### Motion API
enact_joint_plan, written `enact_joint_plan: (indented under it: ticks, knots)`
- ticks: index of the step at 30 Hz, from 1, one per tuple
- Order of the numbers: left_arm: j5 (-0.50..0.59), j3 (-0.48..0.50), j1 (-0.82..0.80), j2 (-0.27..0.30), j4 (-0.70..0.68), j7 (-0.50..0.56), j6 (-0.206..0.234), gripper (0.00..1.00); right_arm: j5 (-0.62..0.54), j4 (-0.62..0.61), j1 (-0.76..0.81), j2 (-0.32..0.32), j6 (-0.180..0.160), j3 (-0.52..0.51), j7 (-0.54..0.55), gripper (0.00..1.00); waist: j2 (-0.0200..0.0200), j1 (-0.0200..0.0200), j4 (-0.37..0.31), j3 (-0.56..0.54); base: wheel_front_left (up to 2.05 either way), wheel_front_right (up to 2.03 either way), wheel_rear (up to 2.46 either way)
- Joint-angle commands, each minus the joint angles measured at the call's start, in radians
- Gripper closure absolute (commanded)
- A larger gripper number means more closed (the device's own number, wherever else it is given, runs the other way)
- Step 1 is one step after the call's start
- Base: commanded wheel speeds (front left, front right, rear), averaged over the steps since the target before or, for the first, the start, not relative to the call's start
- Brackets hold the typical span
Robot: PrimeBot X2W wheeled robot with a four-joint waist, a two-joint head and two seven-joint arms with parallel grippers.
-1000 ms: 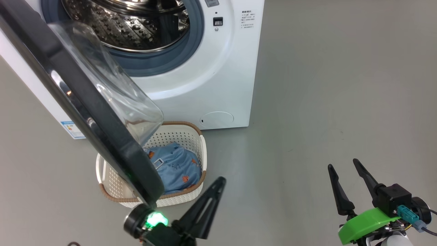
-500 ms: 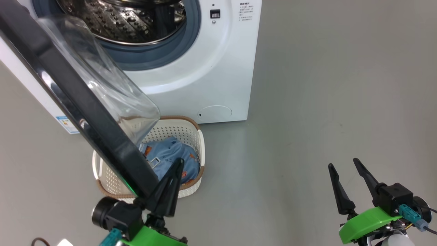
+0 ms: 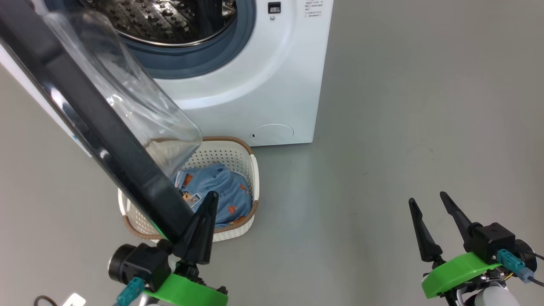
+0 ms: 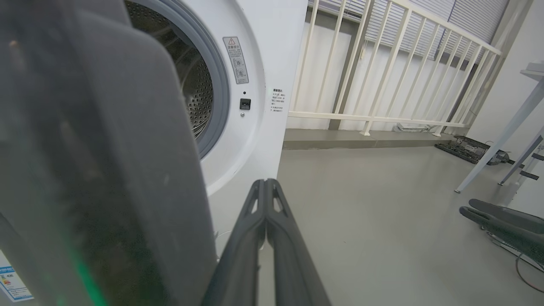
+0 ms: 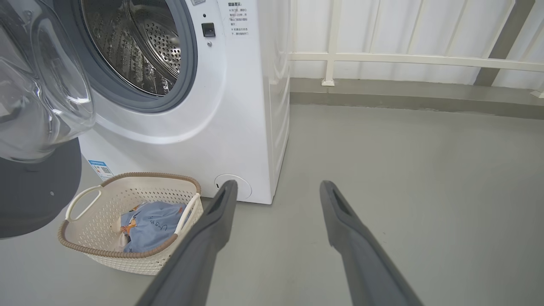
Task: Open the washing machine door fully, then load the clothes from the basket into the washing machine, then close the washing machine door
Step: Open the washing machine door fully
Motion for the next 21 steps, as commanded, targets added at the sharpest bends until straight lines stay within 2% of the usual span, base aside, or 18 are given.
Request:
enact_joint_plan:
  ticks: [1,9,21]
  knots:
    - [-0.003,0.05,-0.033,0.01,-0.02,-0.005,0.013,1.0,0.008,-0.019,-0.022,-0.009,0.006,0.021,-0.012,0.0,0.0,-0.0001,0.009,0.0,0.0,0.0,0.0]
    - [0.001,0.063,-0.01,0.01,-0.024,-0.005,0.012,1.0,0.011,-0.016,-0.021,-0.003,0.006,0.024,-0.012,0.0,0.0,-0.0001,0.049,-0.002,0.0,0.0,0.0]
    - [0.005,0.107,0.034,0.01,-0.04,-0.005,0.036,1.0,0.015,-0.014,-0.015,-0.006,0.006,0.02,-0.012,0.0,0.0,-0.0001,0.104,-0.007,0.0,0.0,0.0]
